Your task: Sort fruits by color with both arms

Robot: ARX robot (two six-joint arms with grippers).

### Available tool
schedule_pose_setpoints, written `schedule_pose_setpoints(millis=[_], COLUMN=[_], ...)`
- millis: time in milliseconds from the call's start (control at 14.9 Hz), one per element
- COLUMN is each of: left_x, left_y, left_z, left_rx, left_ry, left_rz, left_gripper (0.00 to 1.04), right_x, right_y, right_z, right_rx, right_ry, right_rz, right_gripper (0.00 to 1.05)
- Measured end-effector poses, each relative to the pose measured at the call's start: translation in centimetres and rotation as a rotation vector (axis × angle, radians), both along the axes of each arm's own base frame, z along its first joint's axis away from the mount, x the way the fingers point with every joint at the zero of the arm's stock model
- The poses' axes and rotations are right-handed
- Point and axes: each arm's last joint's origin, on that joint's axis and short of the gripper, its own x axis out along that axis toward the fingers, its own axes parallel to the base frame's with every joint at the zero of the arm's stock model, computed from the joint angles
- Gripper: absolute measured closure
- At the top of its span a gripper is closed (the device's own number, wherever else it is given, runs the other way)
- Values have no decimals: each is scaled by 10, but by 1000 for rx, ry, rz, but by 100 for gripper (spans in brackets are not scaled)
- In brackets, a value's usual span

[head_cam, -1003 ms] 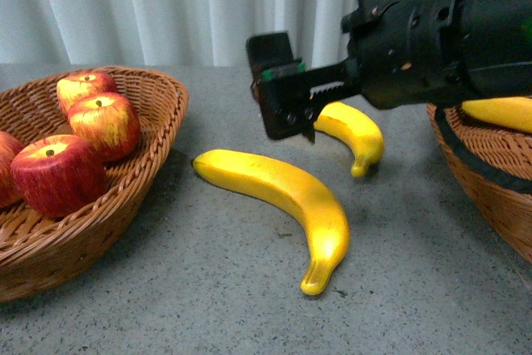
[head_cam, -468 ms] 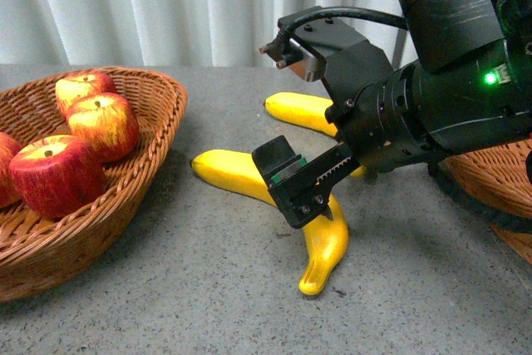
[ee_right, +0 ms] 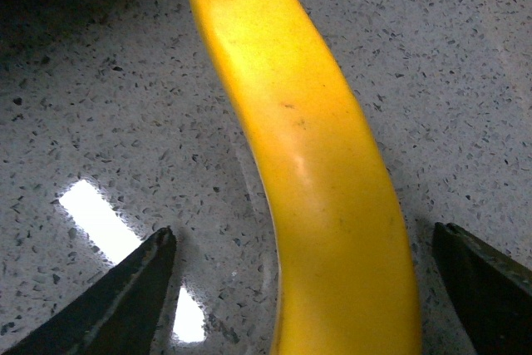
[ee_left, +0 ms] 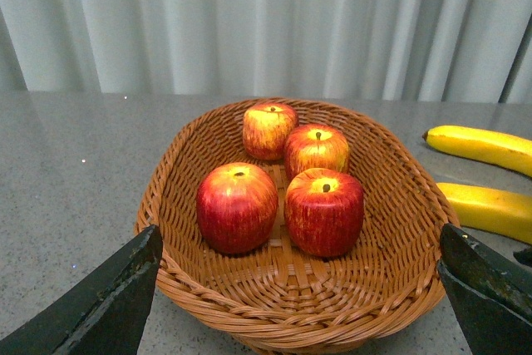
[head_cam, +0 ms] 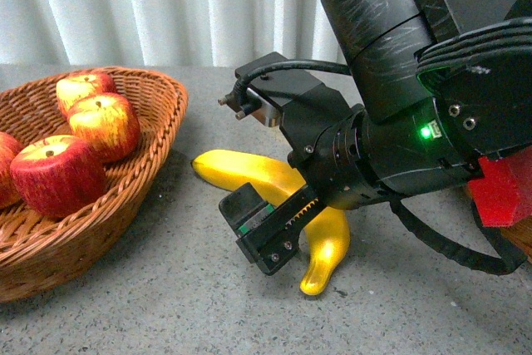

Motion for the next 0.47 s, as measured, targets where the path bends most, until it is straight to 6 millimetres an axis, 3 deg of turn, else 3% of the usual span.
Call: schedule_pose_setpoints(millis=[67, 134, 268, 401, 468], left_x=[0, 0, 0, 0, 0], left_y=[0, 0, 0, 0, 0], left_z=[0, 0, 0, 0, 0], left_rx=[0, 0, 0, 0, 0], left_ry=[0, 0, 0, 0, 0], left_rz=[0, 0, 0, 0, 0], left_gripper=[7, 7, 7, 7, 7], right_x=[1, 1, 5, 10, 13], right_y=[0, 0, -7, -22, -36], right_z=[-3, -3, 3, 25, 46], right_rx=[-13, -15, 14, 109, 178], right_ry=[-1, -6, -17, -44, -86], right_rz=[2, 10, 7, -27, -57], right_gripper=[24, 47, 69, 70, 70])
